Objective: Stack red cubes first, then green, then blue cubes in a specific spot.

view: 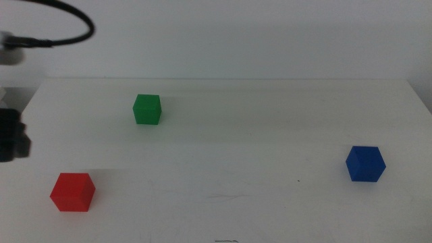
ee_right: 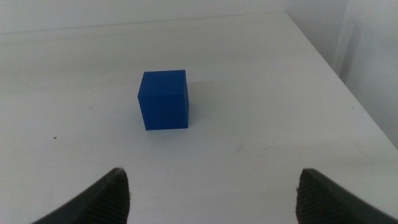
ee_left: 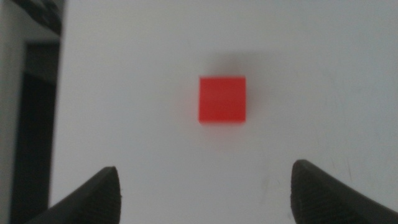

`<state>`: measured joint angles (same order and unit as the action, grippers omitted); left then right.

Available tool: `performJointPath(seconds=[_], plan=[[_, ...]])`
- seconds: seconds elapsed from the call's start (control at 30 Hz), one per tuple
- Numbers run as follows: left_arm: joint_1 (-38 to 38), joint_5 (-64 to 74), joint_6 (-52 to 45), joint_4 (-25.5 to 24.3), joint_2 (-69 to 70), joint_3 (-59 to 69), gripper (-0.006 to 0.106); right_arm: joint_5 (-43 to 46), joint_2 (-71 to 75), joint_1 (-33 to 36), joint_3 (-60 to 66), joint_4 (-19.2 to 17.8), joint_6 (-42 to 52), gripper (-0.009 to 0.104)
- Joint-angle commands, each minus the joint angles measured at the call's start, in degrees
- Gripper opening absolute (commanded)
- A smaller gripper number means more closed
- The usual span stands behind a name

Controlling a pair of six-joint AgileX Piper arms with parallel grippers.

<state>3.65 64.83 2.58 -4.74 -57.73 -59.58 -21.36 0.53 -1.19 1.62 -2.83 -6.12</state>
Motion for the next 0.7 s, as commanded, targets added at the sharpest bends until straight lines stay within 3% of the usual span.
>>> performJointPath(seconds=[0.0,0.67], plan=[[0.2,-0.3,0.0,1.7,-3.2,-2.7,0.093,4.0,1.3,-0.2,-1.0,-0.7,0.6,0.074],[0.2,-0.7,-4.4,2.4,-29.3,-9.3,0.093,4.0,1.3,-0.2,-1.0,-0.7,0.6,0.074]])
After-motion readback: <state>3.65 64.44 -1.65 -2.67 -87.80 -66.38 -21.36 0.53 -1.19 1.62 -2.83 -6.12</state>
